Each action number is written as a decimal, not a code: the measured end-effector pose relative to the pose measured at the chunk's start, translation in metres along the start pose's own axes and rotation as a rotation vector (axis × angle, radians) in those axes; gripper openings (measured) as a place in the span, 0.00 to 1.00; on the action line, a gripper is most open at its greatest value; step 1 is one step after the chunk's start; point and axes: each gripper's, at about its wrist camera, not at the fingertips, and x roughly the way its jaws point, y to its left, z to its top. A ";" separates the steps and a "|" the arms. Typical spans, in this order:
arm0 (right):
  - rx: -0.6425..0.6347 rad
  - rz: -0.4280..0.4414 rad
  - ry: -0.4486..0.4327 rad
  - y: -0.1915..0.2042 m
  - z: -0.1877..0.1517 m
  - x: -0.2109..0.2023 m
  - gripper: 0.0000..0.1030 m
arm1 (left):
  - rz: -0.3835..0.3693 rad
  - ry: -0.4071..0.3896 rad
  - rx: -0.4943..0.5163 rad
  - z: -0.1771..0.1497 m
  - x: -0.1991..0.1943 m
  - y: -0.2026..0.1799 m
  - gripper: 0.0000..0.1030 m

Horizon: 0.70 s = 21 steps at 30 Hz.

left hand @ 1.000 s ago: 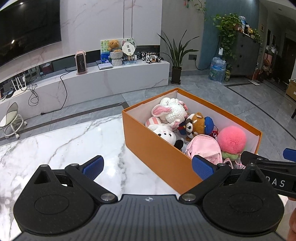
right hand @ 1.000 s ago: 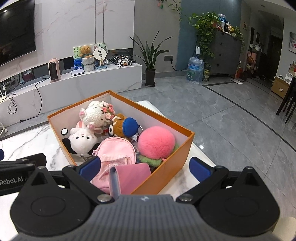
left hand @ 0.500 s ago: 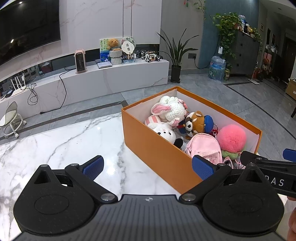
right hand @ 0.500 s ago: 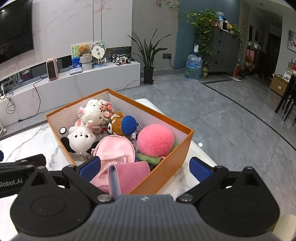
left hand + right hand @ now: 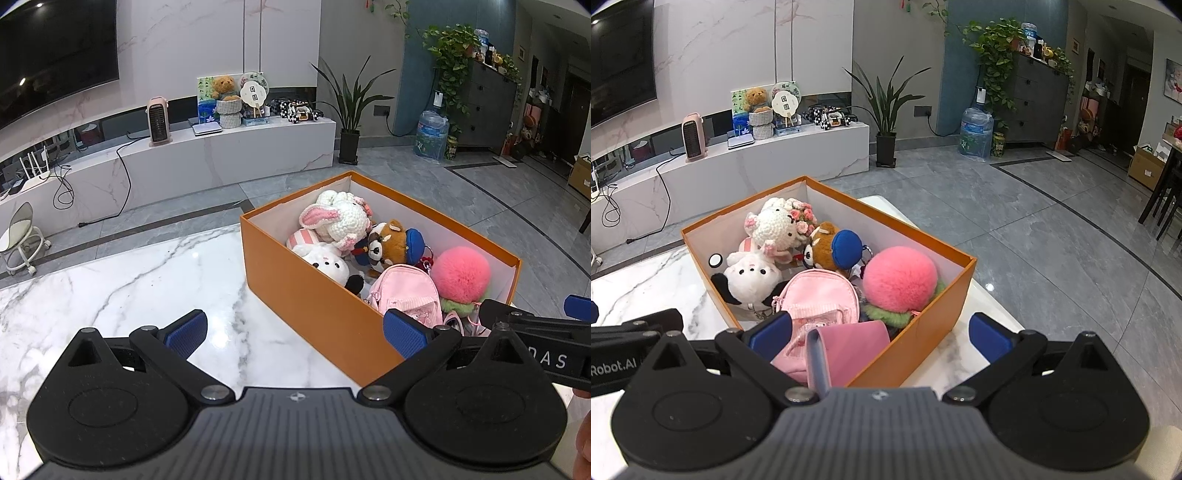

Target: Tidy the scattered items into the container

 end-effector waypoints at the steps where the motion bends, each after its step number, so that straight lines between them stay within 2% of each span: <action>1: 0.001 0.000 0.000 0.001 -0.001 0.000 0.99 | 0.000 0.000 0.000 0.000 0.000 0.000 1.00; 21: 0.007 -0.004 -0.001 0.002 -0.001 -0.001 0.99 | -0.001 -0.009 0.013 0.001 0.000 -0.004 1.00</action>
